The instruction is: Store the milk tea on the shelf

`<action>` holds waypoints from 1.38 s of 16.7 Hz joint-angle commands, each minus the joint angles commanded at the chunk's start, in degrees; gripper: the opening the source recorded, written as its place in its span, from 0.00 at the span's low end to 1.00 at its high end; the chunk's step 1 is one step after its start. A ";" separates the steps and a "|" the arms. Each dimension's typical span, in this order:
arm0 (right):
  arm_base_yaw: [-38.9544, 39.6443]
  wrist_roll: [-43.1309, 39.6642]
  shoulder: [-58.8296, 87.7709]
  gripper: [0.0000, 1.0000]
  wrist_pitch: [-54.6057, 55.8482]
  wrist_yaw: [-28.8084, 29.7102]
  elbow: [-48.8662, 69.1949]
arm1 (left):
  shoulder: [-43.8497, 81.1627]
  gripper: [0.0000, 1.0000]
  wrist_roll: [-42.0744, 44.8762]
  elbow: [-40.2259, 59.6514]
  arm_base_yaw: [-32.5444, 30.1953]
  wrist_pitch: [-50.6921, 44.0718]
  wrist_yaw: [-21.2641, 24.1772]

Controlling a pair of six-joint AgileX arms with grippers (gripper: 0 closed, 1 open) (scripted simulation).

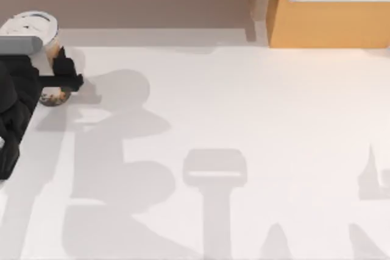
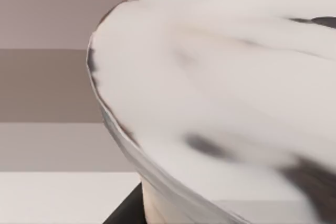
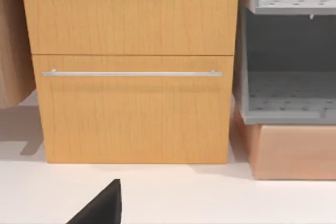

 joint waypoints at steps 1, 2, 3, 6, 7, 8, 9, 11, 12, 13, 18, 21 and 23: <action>0.00 0.00 0.00 1.00 0.00 0.00 0.00 | 0.00 0.00 0.00 0.00 0.00 0.00 0.00; 0.00 0.00 0.00 1.00 0.00 0.00 0.00 | 0.00 0.00 0.00 0.00 0.00 0.00 0.00; 0.00 0.00 0.00 1.00 0.00 0.00 0.00 | 0.00 0.00 0.00 0.00 0.00 0.00 0.00; 0.00 0.00 0.00 1.00 0.00 0.00 0.00 | 0.00 0.00 0.00 0.00 0.00 0.00 0.00; 0.00 0.00 0.00 1.00 0.00 0.00 0.00 | -0.10 0.00 0.06 -0.03 -0.06 -0.02 0.01; 0.00 0.00 0.00 1.00 0.00 0.00 0.00 | -0.29 0.00 0.06 0.01 -0.07 -0.13 0.02; 0.00 0.00 0.00 1.00 0.00 0.00 0.00 | -0.77 0.00 0.07 0.05 -0.08 -0.57 0.03; 0.00 0.00 0.00 1.00 0.00 0.00 0.00 | -1.93 0.00 0.07 0.02 -0.06 -1.99 0.00; 0.00 0.00 0.00 1.00 0.00 0.00 0.00 | -2.44 0.00 0.07 0.05 -0.05 -2.55 -0.02; 0.00 0.00 0.00 1.00 0.00 0.00 0.00 | -2.72 0.00 0.07 0.10 -0.05 -2.77 -0.02; 0.00 0.00 0.00 1.00 0.00 0.00 0.00 | -3.04 0.00 0.11 0.55 -0.43 -2.34 -0.05; 0.00 0.00 0.00 1.00 0.00 0.00 0.00 | -6.14 0.00 -0.30 3.53 -3.45 -3.19 -0.41; 0.00 0.00 0.00 1.00 0.00 0.00 0.00 | -8.52 0.00 -0.75 6.15 -6.51 -5.64 -1.06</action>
